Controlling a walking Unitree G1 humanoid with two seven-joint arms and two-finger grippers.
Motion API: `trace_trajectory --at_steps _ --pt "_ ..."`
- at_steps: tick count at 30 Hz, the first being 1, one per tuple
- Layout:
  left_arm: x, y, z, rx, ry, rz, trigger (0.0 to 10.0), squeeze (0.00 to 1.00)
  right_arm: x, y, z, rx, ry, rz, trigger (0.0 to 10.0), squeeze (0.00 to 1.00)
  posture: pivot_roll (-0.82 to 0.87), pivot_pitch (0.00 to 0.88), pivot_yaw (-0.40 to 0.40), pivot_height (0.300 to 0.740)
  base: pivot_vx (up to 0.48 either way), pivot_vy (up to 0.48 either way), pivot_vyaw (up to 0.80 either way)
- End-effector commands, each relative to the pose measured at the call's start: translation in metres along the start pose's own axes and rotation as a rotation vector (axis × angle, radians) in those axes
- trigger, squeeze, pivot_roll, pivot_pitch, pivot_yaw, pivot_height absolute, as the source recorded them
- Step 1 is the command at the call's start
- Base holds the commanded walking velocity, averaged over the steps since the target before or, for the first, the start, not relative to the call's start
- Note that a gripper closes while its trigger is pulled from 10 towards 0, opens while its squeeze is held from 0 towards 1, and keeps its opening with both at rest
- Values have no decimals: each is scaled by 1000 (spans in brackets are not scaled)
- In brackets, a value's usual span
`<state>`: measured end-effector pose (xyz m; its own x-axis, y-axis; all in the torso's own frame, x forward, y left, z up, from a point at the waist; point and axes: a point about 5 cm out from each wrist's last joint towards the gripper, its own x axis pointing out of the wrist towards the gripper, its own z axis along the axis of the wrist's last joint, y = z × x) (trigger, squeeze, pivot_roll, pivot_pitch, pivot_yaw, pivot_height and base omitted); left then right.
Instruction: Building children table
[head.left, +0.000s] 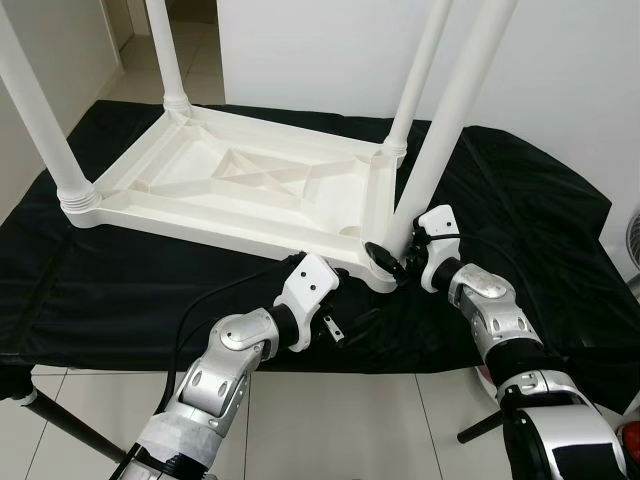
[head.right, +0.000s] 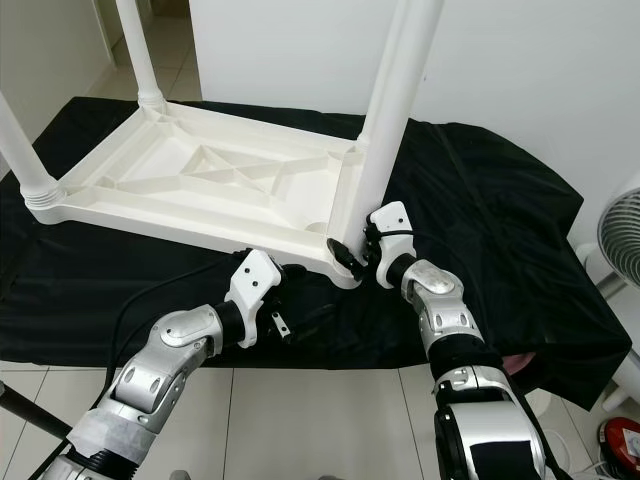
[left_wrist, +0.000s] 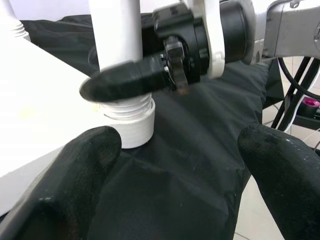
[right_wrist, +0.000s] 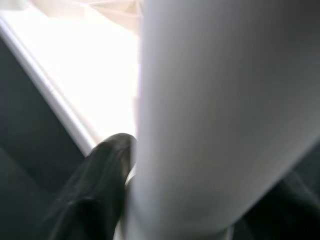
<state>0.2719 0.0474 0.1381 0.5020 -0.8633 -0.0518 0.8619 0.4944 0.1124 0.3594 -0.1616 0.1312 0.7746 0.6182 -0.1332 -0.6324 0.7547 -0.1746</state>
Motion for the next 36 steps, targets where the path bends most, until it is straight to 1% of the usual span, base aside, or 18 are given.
trace_trajectory --at_steps 1,5,10,11,12,13,15,21,22,24,25,27,28,29,31,32,35,36 --pt "0 3 0 14 7 49 10000 0 2 4 -6 -4 42 49 0 0 -4 0 -84 740 0 0 0" --pt "1 4 1 15 5 49 10000 0 1 3 -12 4 54 73 0 0 -8 0 -77 740 0 0 0" --pt "1 3 1 15 4 42 10000 0 -2 0 -13 18 52 50 0 0 -13 0 -75 740 0 0 0" --pt "1 3 1 15 5 40 10000 0 -3 -2 -14 20 49 41 3961 0 -15 0 -75 740 0 0 0" --pt "1 2 1 15 5 39 10000 0 -4 -2 -14 20 47 35 3961 0 -15 0 -76 740 0 0 0" --pt "1 2 0 15 7 38 10000 0 -5 -3 -14 32 42 27 10000 0 -18 0 -75 740 0 0 0" --pt "1 2 0 15 8 37 10000 0 -6 -4 -15 40 35 11 10000 0 -20 0 -76 740 0 0 0" --pt "1 -1 -4 16 23 31 10000 0 -12 -7 -21 63 6 -137 10000 0 -29 0 -74 740 0 0 0" --pt "1 -1 -4 16 23 31 10000 0 -12 -7 -21 63 6 -137 10000 0 -29 0 -74 740 0 0 0" --pt "0 -3 -4 11 22 29 10000 0 -13 -7 -22 67 -5 -223 10000 0 -29 0 -71 740 0 0 0" --pt "0 -3 -4 11 22 29 10000 0 -13 -7 -22 67 -5 -223 10000 0 -29 0 -71 740 0 0 0" --pt "0 -3 -4 9 22 28 10000 0 -12 -5 -22 79 -16 -257 10000 0 -30 0 -70 740 0 0 0" --pt "-1 -4 -5 8 23 26 10000 0 -11 -2 -21 117 -32 -320 10000 0 -30 0 -68 740 0 0 0" --pt "-1 -4 -5 8 23 26 10000 0 -11 -2 -21 117 -32 -320 10000 0 -30 0 -68 740 0 0 0" --pt "-1 -4 -5 7 26 21 10000 0 -9 5 -18 181 -59 -456 10000 0 -36 0 -64 740 0 0 0" --pt "-1 -4 -5 7 26 21 10000 0 -9 5 -18 181 -59 -456 10000 0 -36 0 -64 740 0 0 0" --pt "0 -5 -5 10 28 9 10000 0 -8 15 -15 200 -78 -567 10000 0 -42 0 -62 740 0 0 0" --pt "0 -5 -5 10 28 9 10000 0 -8 15 -15 200 -78 -567 10000 0 -42 0 -62 740 0 0 0"
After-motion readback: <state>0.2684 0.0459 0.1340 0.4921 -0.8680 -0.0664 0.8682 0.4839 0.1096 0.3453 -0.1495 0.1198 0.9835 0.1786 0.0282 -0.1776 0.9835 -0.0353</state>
